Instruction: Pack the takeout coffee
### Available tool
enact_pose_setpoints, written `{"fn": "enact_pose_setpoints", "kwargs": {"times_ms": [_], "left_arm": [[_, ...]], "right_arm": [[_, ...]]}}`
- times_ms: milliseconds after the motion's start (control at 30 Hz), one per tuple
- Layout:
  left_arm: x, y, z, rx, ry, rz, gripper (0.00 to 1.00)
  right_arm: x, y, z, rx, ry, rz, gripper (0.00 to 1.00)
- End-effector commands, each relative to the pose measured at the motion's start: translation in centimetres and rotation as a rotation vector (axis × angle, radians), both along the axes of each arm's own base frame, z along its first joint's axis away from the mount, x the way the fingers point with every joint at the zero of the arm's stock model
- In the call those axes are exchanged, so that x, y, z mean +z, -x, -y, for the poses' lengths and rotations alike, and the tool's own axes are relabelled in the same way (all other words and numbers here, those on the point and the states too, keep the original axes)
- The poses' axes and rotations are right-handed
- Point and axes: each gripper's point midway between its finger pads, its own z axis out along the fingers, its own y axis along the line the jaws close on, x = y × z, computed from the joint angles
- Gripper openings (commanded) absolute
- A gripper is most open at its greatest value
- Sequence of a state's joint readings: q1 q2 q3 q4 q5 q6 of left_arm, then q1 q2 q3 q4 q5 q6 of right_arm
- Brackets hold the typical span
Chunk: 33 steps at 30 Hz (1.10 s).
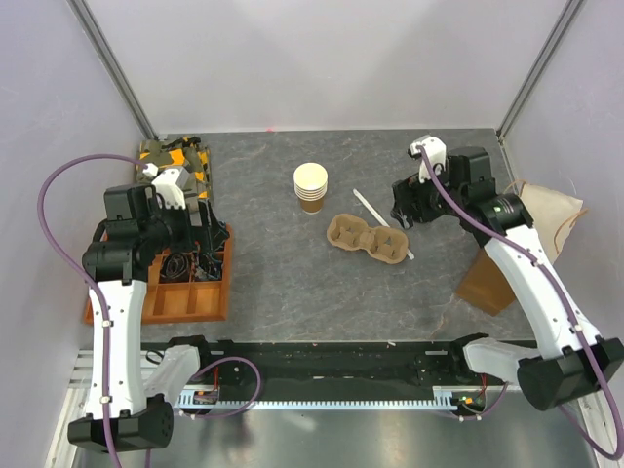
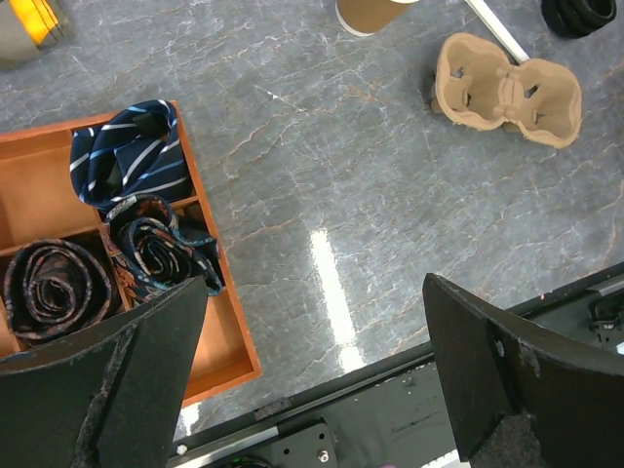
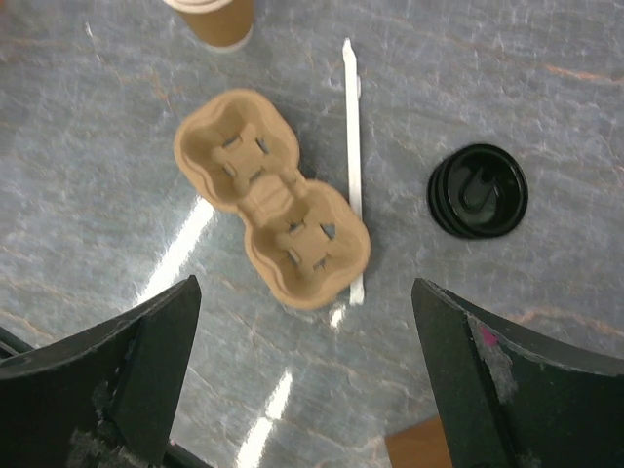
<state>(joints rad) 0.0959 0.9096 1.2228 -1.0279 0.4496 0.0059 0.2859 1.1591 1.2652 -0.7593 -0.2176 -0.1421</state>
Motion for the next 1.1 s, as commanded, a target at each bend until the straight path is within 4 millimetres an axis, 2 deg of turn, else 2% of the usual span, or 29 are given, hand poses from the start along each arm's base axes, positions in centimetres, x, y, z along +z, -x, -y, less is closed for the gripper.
{"fn": "enact_pose_setpoints", "kwargs": {"times_ms": [0,67,100,133,167,200,233,267,300,333,400,433,500,533,600,633,667,700,767,800,867,900,933,1000,1033,1067], "left_arm": [[0.1,-0.8,-0.6,-0.019,-0.051,0.018,1.00],[-0.4,-1.3,-1.2,0.011,-0.066,-0.006,1.00],[-0.6,-1.6,-1.7,0.039,-0.081,-0.018,1.00],[-0.9,-1.8,-2.0,0.049,-0.089,-0.032,1.00],[-1.1,-1.9,-2.1,0.058,-0.094,-0.041,1.00],[-1.4,-2.1,-2.7,0.087,-0.109,-0.051,1.00],[-1.4,-2.2,-3.0,0.106,-0.116,-0.050,1.00],[-1.6,-2.2,-3.2,0.124,-0.121,-0.055,1.00],[-1.4,-2.4,-3.9,0.182,-0.127,-0.053,1.00],[-1.4,-2.6,-4.4,0.224,-0.133,-0.046,1.00],[-1.1,-2.6,-5.5,0.312,-0.143,-0.024,1.00],[-0.8,-2.8,-5.7,0.330,-0.141,-0.004,1.00],[-0.9,-2.6,-5.1,0.303,-0.124,0.006,1.00],[-0.9,-2.6,-4.9,0.295,-0.118,0.013,1.00],[-1.2,-2.6,-4.4,0.278,-0.094,0.010,1.00],[-1.2,-2.6,-4.3,0.272,-0.089,0.011,1.00],[-1.4,-2.7,-4.2,0.269,-0.087,0.006,1.00],[-1.6,-2.8,-4.3,0.274,-0.086,0.002,1.00],[-1.8,-3.1,-4.2,0.271,-0.081,0.000,1.00],[-2.0,-3.2,-4.1,0.268,-0.074,-0.007,1.00],[-2.0,-3.4,-4.0,0.266,-0.066,-0.007,1.00],[-2.1,-3.4,-4.0,0.266,-0.063,-0.007,1.00],[-2.3,-3.5,-3.9,0.267,-0.063,-0.009,1.00],[-2.3,-3.7,-3.9,0.263,-0.058,-0.002,1.00],[-2.4,-3.7,-3.8,0.261,-0.055,-0.004,1.00],[-2.5,-3.9,-3.7,0.260,-0.049,-0.006,1.00]], "right_arm": [[3.3,-3.0,-1.9,-0.008,-0.094,0.057,0.98],[3.0,-4.4,-2.6,-0.013,-0.105,0.035,0.98],[4.1,-5.0,-3.2,-0.004,-0.120,0.057,0.98],[3.5,-5.9,-3.8,-0.009,-0.123,0.031,0.98],[4.7,-6.2,-4.8,0.007,-0.135,0.051,0.98],[4.9,-6.7,-5.4,0.009,-0.142,0.050,0.98],[4.0,-7.5,-6.1,0.007,-0.136,0.017,0.98],[5.1,-7.9,-6.9,0.016,-0.144,0.038,0.98],[5.2,-8.2,-7.4,0.009,-0.160,0.026,0.98],[4.4,-8.9,-8.0,0.000,-0.160,0.003,0.98],[4.6,-10.0,-8.5,-0.019,-0.158,0.012,0.98],[3.3,-11.0,-8.9,-0.040,-0.148,-0.014,0.98],[3.0,-11.9,-9.6,-0.098,-0.155,-0.023,0.98],[1.7,-12.4,-10.3,-0.095,-0.142,-0.048,0.98],[1.8,-12.6,-11.9,-0.080,-0.133,-0.039,0.98],[0.7,-13.1,-12.2,-0.095,-0.106,-0.055,0.98],[1.3,-13.4,-13.0,-0.090,-0.110,-0.038,0.98],[0.4,-13.8,-13.3,-0.102,-0.102,-0.055,0.98],[0.4,-14.5,-13.8,-0.113,-0.118,-0.055,0.98],[-0.8,-14.9,-14.3,-0.125,-0.123,-0.083,0.98],[-1.1,-15.4,-15.0,-0.121,-0.141,-0.100,0.96],[-2.1,-15.6,-15.3,-0.123,-0.140,-0.125,0.95],[-1.8,-15.7,-15.7,-0.116,-0.149,-0.121,0.91],[-2.9,-16.1,-16.3,-0.113,-0.146,-0.146,0.83],[-2.6,-16.2,-16.7,-0.109,-0.155,-0.140,0.79],[-3.1,-16.5,-16.9,-0.110,-0.153,-0.148,0.75]]}}
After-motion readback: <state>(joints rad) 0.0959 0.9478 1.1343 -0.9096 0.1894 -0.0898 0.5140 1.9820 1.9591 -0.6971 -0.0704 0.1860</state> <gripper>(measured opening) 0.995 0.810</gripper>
